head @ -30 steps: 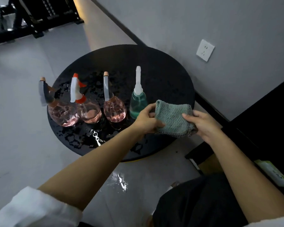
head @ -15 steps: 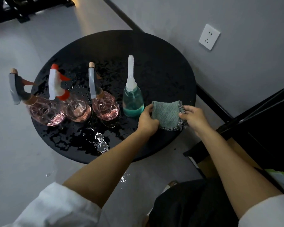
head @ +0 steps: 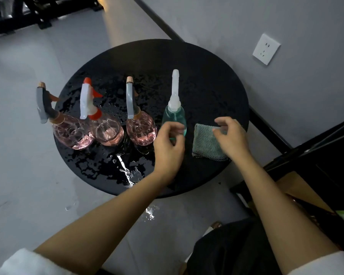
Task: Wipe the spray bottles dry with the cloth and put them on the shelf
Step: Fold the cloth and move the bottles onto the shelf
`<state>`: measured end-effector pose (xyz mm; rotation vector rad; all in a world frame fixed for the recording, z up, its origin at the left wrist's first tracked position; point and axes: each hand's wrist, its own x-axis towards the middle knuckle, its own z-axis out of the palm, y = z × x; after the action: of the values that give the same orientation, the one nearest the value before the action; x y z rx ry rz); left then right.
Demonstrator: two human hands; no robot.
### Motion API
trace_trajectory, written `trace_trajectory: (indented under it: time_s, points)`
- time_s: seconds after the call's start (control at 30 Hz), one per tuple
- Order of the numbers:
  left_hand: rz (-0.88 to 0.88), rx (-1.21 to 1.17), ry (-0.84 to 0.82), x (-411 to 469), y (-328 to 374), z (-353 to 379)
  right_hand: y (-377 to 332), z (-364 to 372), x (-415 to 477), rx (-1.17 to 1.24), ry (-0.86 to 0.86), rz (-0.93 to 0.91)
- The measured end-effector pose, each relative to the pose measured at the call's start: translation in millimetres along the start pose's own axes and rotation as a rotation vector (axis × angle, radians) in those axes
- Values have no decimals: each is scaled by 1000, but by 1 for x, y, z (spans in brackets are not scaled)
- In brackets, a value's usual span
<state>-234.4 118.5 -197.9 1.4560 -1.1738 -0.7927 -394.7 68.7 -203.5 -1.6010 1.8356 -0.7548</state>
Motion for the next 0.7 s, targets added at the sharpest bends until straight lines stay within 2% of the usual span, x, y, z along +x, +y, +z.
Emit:
trace_trajectory:
  time_s: [0.07, 0.13, 0.3, 0.43, 0.57, 0.7]
  points:
    - [66, -27, 82, 7, 9, -15, -8, 6, -4, 23, -30, -32]
    - [105, 5, 89, 16, 13, -25, -12, 10, -8, 24, -55, -62]
    - [106, 254, -163, 47, 14, -27, -12, 15, -14, -4, -118, -93]
    - [93, 182, -257, 66, 9, -23, -10, 15, -14, 17, -132, -70]
    - [102, 82, -289, 75, -5, -26, -8, 12, -17, 54, -141, -69]
    - [104, 108, -275, 75, -6, -27, -8, 8, -20, 72, -173, -47]
